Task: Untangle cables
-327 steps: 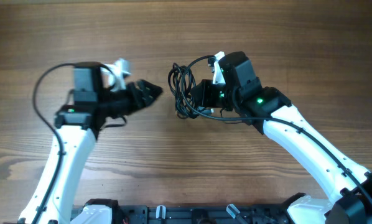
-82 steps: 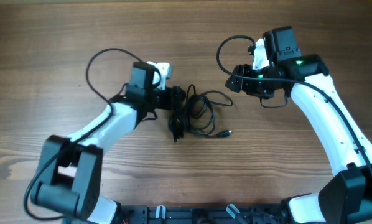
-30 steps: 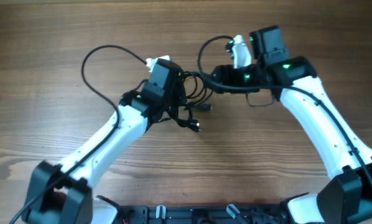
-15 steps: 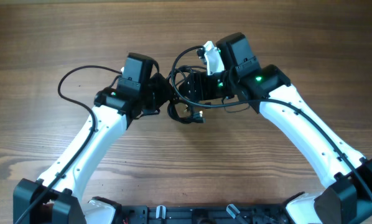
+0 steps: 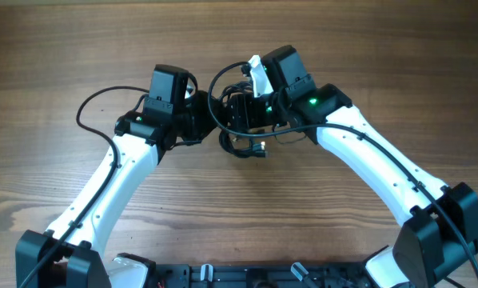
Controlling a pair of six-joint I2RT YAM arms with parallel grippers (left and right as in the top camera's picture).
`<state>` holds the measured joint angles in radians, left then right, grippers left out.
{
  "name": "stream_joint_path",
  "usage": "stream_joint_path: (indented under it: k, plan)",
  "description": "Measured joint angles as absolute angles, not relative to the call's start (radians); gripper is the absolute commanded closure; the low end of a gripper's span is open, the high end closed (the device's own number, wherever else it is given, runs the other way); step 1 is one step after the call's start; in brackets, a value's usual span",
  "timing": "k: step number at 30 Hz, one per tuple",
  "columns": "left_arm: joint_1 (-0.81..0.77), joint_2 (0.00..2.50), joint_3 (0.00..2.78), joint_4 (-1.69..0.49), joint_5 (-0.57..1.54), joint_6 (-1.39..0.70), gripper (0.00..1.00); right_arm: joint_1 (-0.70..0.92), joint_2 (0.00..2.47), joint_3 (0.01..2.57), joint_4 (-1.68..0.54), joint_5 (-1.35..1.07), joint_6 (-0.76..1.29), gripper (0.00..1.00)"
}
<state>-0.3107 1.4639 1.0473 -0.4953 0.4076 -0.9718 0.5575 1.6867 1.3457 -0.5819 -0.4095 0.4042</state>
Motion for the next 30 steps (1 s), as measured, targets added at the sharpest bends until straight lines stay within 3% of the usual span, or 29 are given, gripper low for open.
stream_joint_path:
  k: [10,18,23,30]
  plan:
    - [-0.311,1.464,1.047,-0.474,0.513,-0.949,0.96,0.541,1.706,1.346,-0.673,-0.114,0.591,0.53]
    - [-0.331,1.455,1.047,-0.377,0.567,-0.646,0.96,0.457,1.715,1.354,-0.737,-0.157,0.625,0.78]
    - [-0.327,1.349,1.036,-0.327,0.555,-0.498,0.96,0.445,1.768,1.378,-0.741,-0.204,0.623,0.79]
    - [-0.187,1.082,1.069,-0.288,0.551,-0.453,0.96,0.356,1.851,1.336,-0.728,-0.181,0.61,0.79]
